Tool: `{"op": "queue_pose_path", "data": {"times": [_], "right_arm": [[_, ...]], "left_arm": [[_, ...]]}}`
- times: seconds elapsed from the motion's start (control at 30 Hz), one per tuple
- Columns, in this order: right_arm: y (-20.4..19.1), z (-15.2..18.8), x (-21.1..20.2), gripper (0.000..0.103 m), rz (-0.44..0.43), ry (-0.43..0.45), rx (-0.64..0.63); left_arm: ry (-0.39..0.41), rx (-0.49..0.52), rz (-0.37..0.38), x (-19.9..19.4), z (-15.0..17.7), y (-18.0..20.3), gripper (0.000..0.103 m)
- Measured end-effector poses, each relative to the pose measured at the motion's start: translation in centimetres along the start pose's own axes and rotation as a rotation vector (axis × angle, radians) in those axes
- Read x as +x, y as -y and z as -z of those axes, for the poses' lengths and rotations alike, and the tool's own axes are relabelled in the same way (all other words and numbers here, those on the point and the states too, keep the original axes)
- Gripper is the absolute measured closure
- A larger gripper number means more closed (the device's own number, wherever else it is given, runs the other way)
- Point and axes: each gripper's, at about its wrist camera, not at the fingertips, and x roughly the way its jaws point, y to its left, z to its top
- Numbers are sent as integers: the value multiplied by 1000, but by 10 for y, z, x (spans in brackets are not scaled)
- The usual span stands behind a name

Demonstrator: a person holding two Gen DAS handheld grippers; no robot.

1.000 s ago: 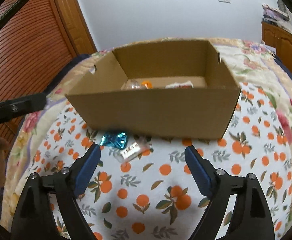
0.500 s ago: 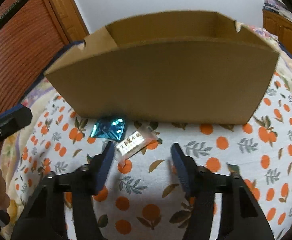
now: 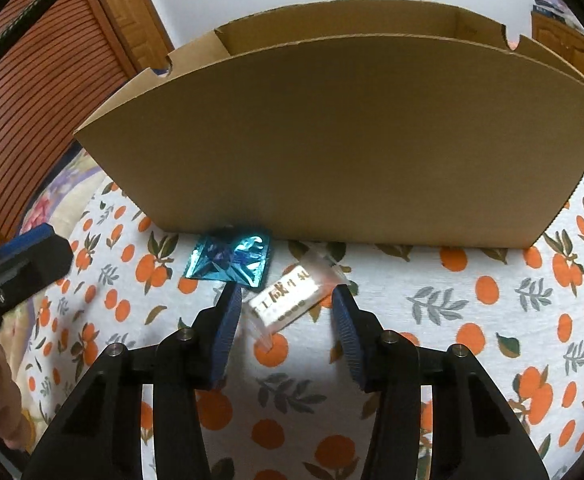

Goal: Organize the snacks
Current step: 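Withdraw both open tools toward the blue foil packet and small white packet, then close right tool on small white packet while left tool closes on blue foil packet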

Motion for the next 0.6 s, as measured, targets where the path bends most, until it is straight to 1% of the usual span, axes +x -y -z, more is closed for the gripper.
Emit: {"op": "queue_pose_path", "data": {"times": [0.27,0.37,0.4,0.43,0.53,0.6], "right_arm": [[0,-2,12,56,39,-23,30],[-2,-2,12,65,54,-34,18],[-2,-1,11,75,58,-44,7],[-3,-1,12,80,56,-51,0],[1,4,5,81,68,-73,-20],[8,10,-4,81,58,-89,-20]], "left_arm": [[-28,-2,18,7,2,0,4],[-38,2,22,10,3,2,4],[-39,4,25,10,3,3,4],[-40,5,28,11,3,3,4],[-49,10,30,17,2,7,4],[-61,20,35,24,1,12,4]]}}
